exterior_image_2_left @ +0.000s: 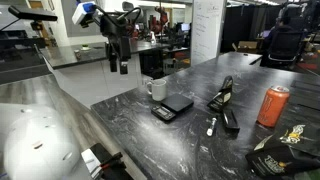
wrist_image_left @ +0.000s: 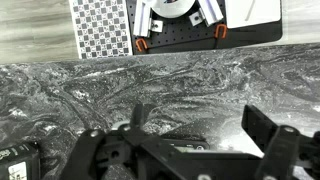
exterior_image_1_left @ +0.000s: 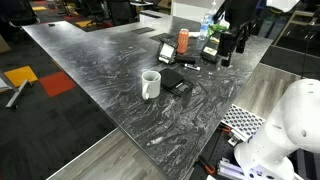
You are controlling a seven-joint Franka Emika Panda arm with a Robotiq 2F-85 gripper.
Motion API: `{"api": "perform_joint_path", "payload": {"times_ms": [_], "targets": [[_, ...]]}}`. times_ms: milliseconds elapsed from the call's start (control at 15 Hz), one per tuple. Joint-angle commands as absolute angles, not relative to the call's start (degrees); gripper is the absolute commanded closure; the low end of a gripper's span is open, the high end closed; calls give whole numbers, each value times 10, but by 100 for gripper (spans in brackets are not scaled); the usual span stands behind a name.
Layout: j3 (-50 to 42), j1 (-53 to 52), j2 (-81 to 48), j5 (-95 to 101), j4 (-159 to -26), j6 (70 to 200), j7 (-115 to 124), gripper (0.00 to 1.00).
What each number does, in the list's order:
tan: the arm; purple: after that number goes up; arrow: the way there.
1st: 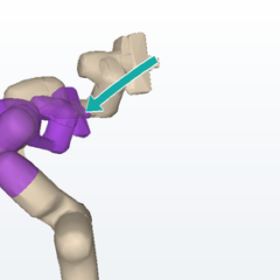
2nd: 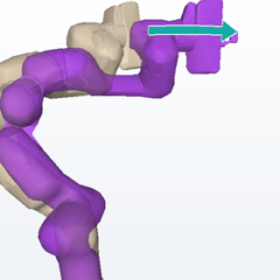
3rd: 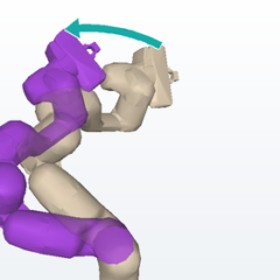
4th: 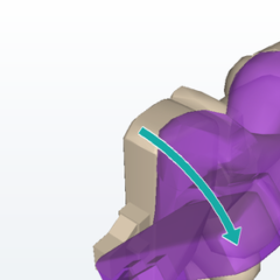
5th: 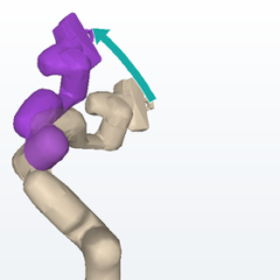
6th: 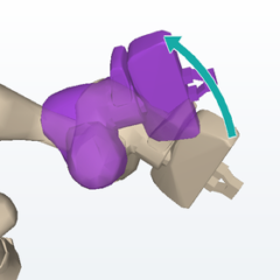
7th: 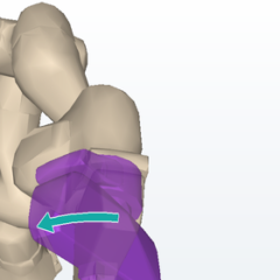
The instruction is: Remove the black marker from the mug then put the mug on the black scale, move the scale to the right and put the marker back in the mug.
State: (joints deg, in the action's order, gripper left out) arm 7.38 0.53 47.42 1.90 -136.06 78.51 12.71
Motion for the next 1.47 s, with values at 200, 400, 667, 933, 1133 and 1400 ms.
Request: {"api": "perform_joint_path", "payload": {"times_ms": [200,400,667,933,1133,1400], "targets": [[67,11,449,8,-1351,781,137,0],[60,23,416,-10,-1343,795,166,0],[50,33,362,-69,-1329,847,223,0],[47,40,298,-127,-1304,902,269,0],[46,42,251,-141,-1281,927,292,0],[48,33,183,-126,-1235,921,286,0]]}}
